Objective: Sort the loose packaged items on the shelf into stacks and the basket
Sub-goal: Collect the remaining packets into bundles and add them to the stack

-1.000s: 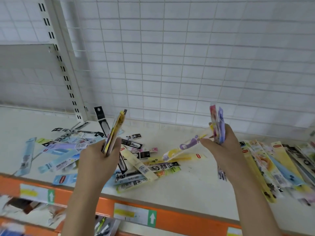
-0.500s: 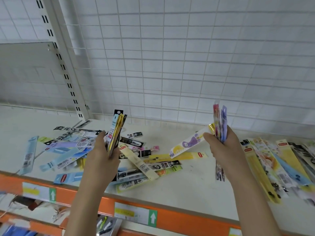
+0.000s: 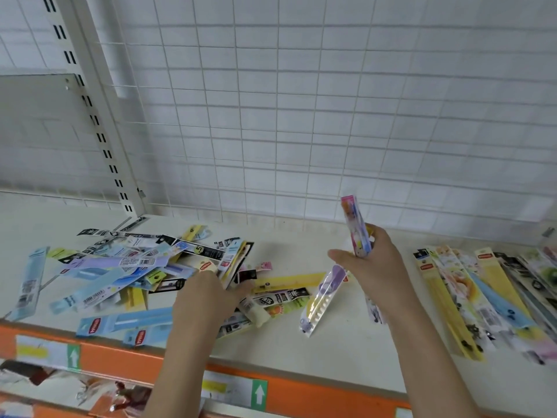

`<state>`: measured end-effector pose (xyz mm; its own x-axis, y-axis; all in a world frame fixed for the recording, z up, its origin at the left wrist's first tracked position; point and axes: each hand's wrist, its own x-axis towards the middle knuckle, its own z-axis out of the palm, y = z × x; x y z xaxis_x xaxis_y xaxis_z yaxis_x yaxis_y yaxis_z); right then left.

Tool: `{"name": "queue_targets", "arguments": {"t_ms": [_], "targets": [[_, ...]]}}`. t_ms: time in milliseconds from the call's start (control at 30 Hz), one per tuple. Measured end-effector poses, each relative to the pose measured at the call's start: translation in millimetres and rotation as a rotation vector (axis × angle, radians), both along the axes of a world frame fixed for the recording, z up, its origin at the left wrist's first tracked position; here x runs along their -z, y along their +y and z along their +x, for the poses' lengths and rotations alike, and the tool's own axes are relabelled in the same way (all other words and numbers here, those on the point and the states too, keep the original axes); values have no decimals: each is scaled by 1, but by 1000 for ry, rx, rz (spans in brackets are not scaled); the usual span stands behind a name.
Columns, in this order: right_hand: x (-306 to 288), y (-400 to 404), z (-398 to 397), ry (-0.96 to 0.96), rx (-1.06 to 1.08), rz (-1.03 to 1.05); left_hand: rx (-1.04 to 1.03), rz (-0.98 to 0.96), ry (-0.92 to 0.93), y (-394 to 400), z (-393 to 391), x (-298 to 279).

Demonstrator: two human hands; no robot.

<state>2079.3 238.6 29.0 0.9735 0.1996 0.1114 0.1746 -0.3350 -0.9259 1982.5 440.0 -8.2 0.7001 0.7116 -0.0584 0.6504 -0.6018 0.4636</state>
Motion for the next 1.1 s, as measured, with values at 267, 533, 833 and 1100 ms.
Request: {"name": "queue_targets", "arguments": {"t_ms": [267,533,833,1100], "targets": [[7,11,4,-10,-4,28,32,-141,36,4,2,-6],[9,28,10,-48,-78,-66,37,-320,-180,21,-8,-25],[28,56,15,123,-38,-442,102,-418,-259,45,-20,-37],[38,66,19,99,90,-650,299,-449,-67,64,-15,-38]]}}
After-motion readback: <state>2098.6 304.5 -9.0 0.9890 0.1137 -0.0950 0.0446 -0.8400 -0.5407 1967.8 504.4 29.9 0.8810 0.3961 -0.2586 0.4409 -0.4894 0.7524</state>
